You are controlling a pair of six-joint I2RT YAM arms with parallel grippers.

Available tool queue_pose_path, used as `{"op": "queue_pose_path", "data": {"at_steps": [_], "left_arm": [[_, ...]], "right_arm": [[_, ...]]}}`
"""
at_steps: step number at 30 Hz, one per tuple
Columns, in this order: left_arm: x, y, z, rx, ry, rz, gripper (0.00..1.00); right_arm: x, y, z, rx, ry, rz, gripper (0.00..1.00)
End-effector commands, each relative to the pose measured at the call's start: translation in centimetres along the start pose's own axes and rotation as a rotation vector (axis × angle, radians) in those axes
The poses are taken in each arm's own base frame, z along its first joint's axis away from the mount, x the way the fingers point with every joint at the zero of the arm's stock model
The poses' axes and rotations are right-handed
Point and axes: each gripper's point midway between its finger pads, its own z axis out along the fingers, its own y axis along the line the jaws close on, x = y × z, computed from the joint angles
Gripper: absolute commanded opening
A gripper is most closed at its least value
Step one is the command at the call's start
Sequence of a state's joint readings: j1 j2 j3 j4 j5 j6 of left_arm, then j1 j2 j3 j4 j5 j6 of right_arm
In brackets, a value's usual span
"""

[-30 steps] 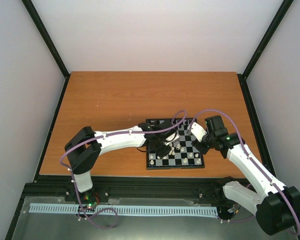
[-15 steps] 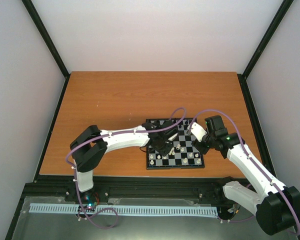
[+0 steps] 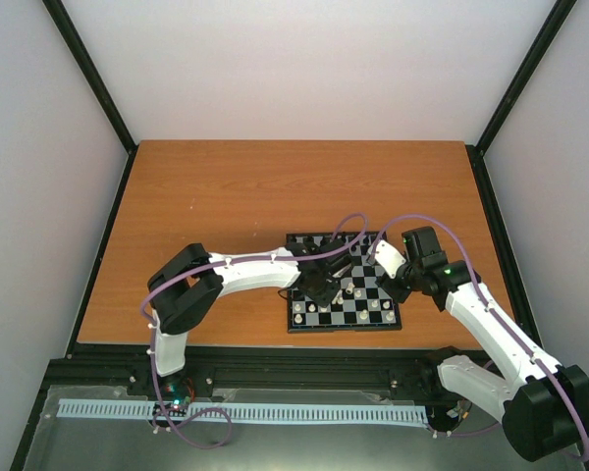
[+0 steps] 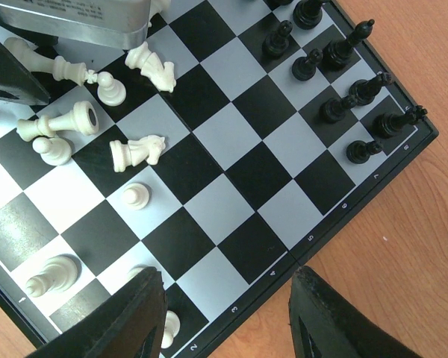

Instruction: Set up the chess pieces on the board

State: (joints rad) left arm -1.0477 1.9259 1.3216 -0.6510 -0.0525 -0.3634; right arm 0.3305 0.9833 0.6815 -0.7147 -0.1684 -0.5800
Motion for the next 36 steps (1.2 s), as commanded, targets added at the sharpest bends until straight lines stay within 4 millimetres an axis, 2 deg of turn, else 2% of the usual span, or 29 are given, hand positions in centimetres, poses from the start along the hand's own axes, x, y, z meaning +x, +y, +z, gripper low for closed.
{"op": "queue_pose_path", "data": {"at_steps": [1,16,21,25,27,30,36], "left_arm": [[-0.9,-0.2,-0.8,-0.02,-0.023,0.005,0.39],[0.0,0.1,-0.3,-0.027,0.004,0.025,0.25],[-0.4,0.7,-0.9,-0.025,-0.04,0.023,0.16],[-1.8,0.6,-2.5,0.012,-0.167,0.043,0.1],[-2.8,0.1,-3.5,0.05,-0.256,0.059,0.1],[-3.7,-0.2,-4.9,0.081,-0.352,0.068,0.09],[-4.7,-1.1,-7.8,0.167,-0.534,0.1,0.1]], "right_arm": [[0.3,0.1,0.2,-0.008,0.01,0.003,0.46],[0.5,0.2,0.3,-0.012,0.016,0.004,0.46],[0.4,0.2,0.4,-0.015,0.017,0.005,0.46],[0.0,-0.1,0.2,-0.002,0.003,0.009,0.46],[-0.6,-1.6,-0.2,0.069,-0.004,0.026,0.46],[-2.2,-2.4,-0.9,0.073,-0.039,0.049,0.48],[-6.4,-0.7,-1.9,-0.184,-0.105,0.124,0.51]]}}
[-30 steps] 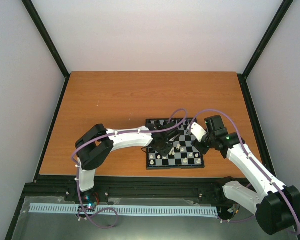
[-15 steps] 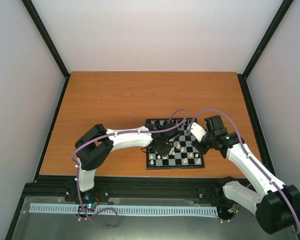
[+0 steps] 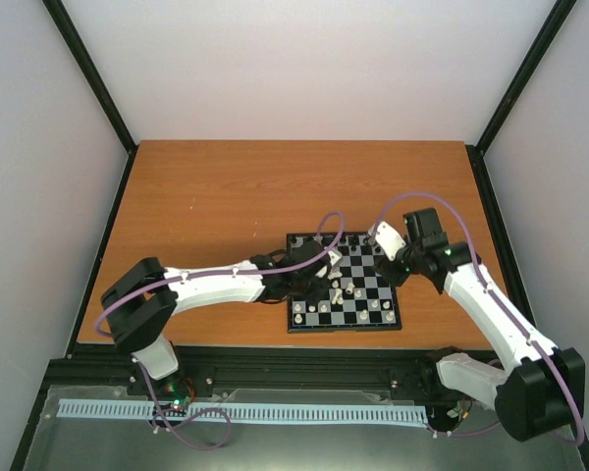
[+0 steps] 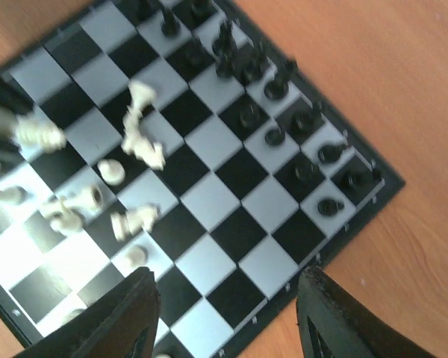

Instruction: Set up the chess pieces on the board

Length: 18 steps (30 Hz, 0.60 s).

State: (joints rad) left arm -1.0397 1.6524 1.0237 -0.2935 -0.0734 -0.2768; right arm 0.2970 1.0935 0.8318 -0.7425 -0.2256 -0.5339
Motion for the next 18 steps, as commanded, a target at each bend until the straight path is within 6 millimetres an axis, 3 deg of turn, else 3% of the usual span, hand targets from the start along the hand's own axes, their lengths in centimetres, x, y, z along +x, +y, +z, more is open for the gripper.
{"op": "queue_pose_path", "data": {"at_steps": [1,7,11,18], "left_arm": [[-4.2,-1.6,-2.3,0.096,-0.239,0.042,0.1],[-4.7,-2.0,-4.0,0.149,-0.365,0.036,0.12],[-5.2,-2.3,-5.0,0.173,-0.392,0.012,0.14],[-5.4,-2.6,-6.0,0.188,-0.399,0.024,0.15]], "right_arm": [[-3.7,2.0,-0.9,-0.212,-0.072,0.062,0.51],[-6.8,4.3,-0.4,-0.498,-0.063,0.148,0.51],[-7.7,6.5,-0.9,-0.701,-0.067,0.21,0.5],[-7.2,7.5,-0.6,-0.774,-0.037,0.245,0.51]]}}
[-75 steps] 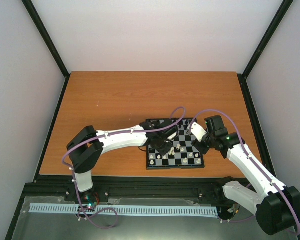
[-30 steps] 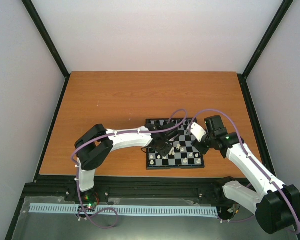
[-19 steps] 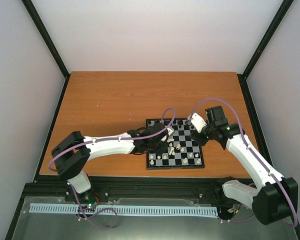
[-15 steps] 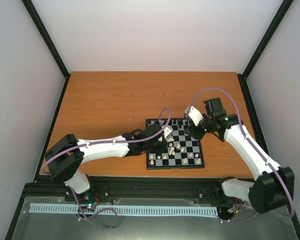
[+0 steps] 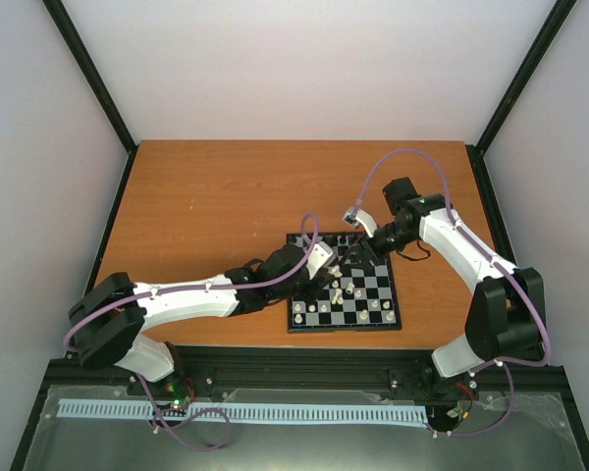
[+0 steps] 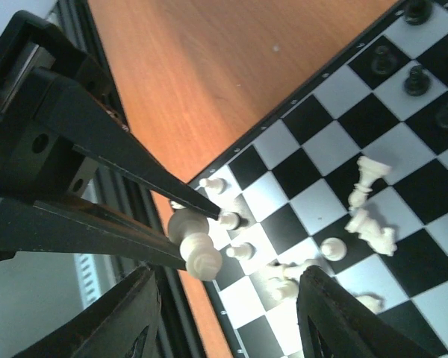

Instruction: Set up the chess pieces on the board

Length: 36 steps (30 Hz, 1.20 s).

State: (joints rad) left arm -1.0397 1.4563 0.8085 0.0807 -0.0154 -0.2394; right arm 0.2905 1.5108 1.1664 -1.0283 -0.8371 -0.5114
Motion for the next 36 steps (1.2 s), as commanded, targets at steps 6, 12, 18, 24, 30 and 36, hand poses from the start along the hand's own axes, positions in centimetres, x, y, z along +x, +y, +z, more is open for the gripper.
{"op": "queue_pose_path", "data": {"at_steps": [6,12,18,24,30,36], "left_arm": [[-2.4,-1.1,-0.9,0.047,-0.068,0.011,0.15],[-2.2,-1.4,-0.8,0.063,-0.053,0.014,0.16],[-2.2,-1.4,-0.9,0.06,-0.057,0.016,0.16],[-2.1,-1.4,-0.6,0.061,-0.047,0.014,0.18],[-2.3,-0.1,-1.0,-0.029,-0.003,-0.031,0.62],[-3.3,-1.4,-2.5,-0.003,0.128,-0.126,1.0]], "right_arm": [[-0.1,2.1,0.3,-0.154,-0.013,0.049,0.5],[-0.4,2.2,0.7,-0.198,-0.023,0.072,0.43],[-0.4,1.9,1.2,-0.22,-0.014,0.095,0.34],[-0.4,1.7,1.4,-0.224,-0.01,0.095,0.19],[-0.8,1.9,0.4,-0.175,-0.027,0.036,0.11],[-0.9,0.7,-1.9,0.029,-0.057,-0.05,0.1]]}}
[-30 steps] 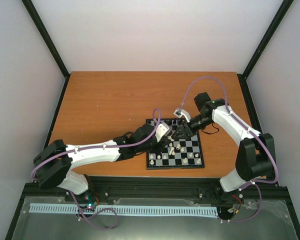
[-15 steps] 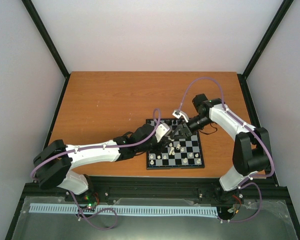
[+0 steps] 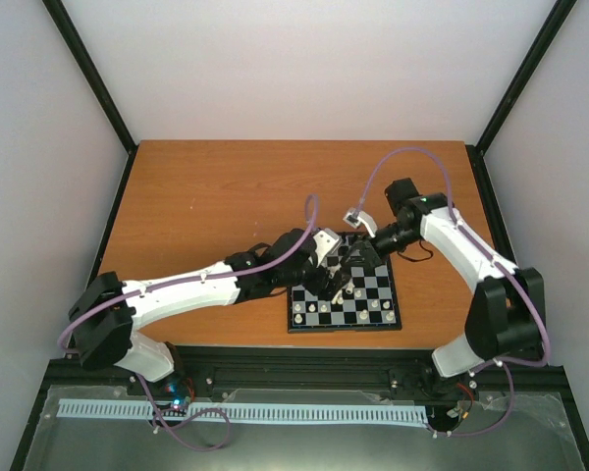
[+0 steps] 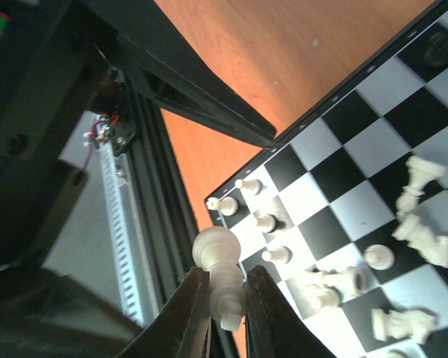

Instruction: Set up the chess pieces on the board

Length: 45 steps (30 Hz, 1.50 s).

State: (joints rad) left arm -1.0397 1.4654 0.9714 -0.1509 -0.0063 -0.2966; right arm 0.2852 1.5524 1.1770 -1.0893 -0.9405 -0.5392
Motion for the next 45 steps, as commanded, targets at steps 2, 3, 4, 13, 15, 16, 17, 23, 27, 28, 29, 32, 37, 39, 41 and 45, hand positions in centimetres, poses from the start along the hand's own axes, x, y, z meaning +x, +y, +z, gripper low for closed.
{"op": "queue_pose_path", "data": {"at_steps": [2,3,4,13,15,16,17,23,27,28,29,32,37,39,41,45], "left_arm": [[-2.5,-0.6,-3.6,-0.011,0.009,-0.105,1.0],[-3.1,-0.1,-4.5,-0.039,-0.012,-0.123,1.0],[-3.5,0.5,-5.5,-0.075,-0.019,-0.139,1.0],[-9.4,5.4,-9.5,-0.218,-0.116,-0.197,1.0],[-10.7,6.7,-9.7,-0.191,-0.18,-0.232,1.0],[-11.5,7.3,-9.8,-0.144,-0.2,-0.276,1.0],[-11.8,7.5,-9.8,-0.09,-0.202,-0.331,1.0],[-15.6,8.2,-10.2,-0.072,-0.189,-0.388,1.0],[-14.6,9.3,-8.4,-0.108,-0.16,-0.367,1.0],[-13.7,10.0,-7.6,-0.129,-0.153,-0.37,1.0],[-12.3,10.8,-6.7,-0.163,-0.129,-0.377,1.0],[-8.2,13.0,-4.0,-0.24,-0.006,-0.403,1.0],[-7.1,12.1,-2.1,-0.176,0.161,-0.346,1.0],[-8.4,12.6,-3.4,-0.182,0.074,-0.347,1.0],[-10.1,14.0,-6.2,-0.209,-0.066,-0.394,1.0],[-10.6,18.0,-9.3,-0.279,-0.16,-0.579,1.0]], "right_arm": [[-0.8,-0.5,-3.2,0.203,-0.058,-0.122,0.1],[-0.7,-0.5,-3.5,0.229,-0.055,-0.134,0.1],[-0.5,-0.6,-3.8,0.26,-0.052,-0.148,0.1],[4.2,-2.1,-4.6,0.463,0.04,-0.245,0.1],[5.0,-2.1,-4.5,0.474,0.053,-0.286,0.1],[5.2,-2.0,-4.5,0.481,0.057,-0.302,0.1],[5.5,-1.8,-4.4,0.48,0.072,-0.321,0.1],[8.8,-1.3,-1.4,0.455,0.285,-0.445,0.11],[10.6,-1.2,0.6,0.42,0.38,-0.485,0.11],[10.9,-1.2,0.9,0.413,0.392,-0.485,0.11],[11.1,-1.2,1.2,0.408,0.401,-0.485,0.11],[11.3,-1.6,1.7,0.412,0.418,-0.491,0.11],[11.6,-1.9,2.7,0.412,0.44,-0.498,0.11],[11.4,-1.9,3.1,0.408,0.438,-0.5,0.11],[11.2,-1.8,3.5,0.402,0.437,-0.504,0.11],[11.2,-1.8,4.1,0.393,0.447,-0.509,0.12]]}}
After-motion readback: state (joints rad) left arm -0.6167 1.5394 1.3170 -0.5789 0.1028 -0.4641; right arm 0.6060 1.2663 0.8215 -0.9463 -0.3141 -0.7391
